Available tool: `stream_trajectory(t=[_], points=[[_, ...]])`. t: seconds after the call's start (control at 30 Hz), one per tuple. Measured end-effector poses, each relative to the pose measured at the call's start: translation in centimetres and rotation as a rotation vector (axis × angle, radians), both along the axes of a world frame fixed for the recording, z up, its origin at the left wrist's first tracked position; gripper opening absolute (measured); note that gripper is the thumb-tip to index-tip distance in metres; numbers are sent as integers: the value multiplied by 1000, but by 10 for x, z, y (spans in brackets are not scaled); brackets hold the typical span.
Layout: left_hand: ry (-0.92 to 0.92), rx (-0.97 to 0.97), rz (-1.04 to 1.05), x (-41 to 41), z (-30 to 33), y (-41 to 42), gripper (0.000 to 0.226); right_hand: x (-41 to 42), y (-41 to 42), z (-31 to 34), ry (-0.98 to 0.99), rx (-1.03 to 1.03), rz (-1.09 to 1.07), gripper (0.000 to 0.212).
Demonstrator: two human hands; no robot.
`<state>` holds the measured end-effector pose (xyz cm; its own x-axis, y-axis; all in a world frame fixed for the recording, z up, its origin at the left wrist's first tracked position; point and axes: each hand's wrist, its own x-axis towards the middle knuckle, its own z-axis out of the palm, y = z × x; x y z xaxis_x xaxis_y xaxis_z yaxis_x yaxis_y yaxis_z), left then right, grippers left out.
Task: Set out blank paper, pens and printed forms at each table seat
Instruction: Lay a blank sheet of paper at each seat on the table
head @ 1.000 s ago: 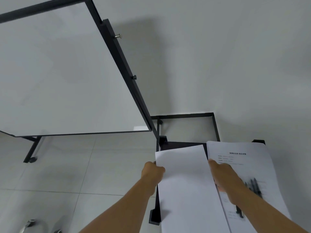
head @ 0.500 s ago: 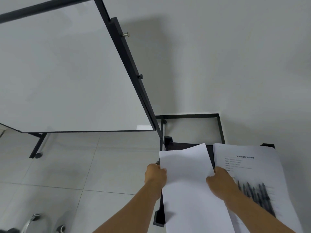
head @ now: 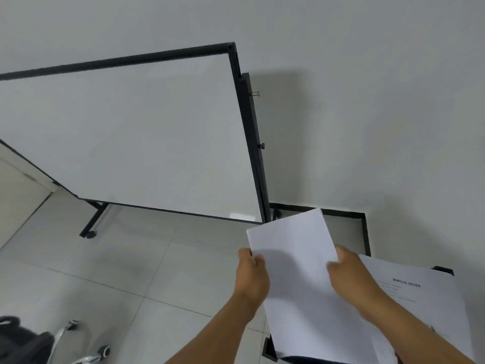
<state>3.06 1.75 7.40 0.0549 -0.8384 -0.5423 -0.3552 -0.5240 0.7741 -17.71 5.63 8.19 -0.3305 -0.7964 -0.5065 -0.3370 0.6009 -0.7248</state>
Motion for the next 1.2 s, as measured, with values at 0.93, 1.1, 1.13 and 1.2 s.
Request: stream_trajectory(t=[0.93,1.1,1.13,1.2], points=[[97,-668,804,535,315,231,24,576,23,332,-477,-590,824,25],[105,-736,940,597,328,276,23,657,49,359,-553,-689,930,18],[111,-743,961,605,329,283,23,670,52,362,-579,-693,952,17],[128,-761,1017,626,330,295,23,700,57,366,-649,-681,1006,15]])
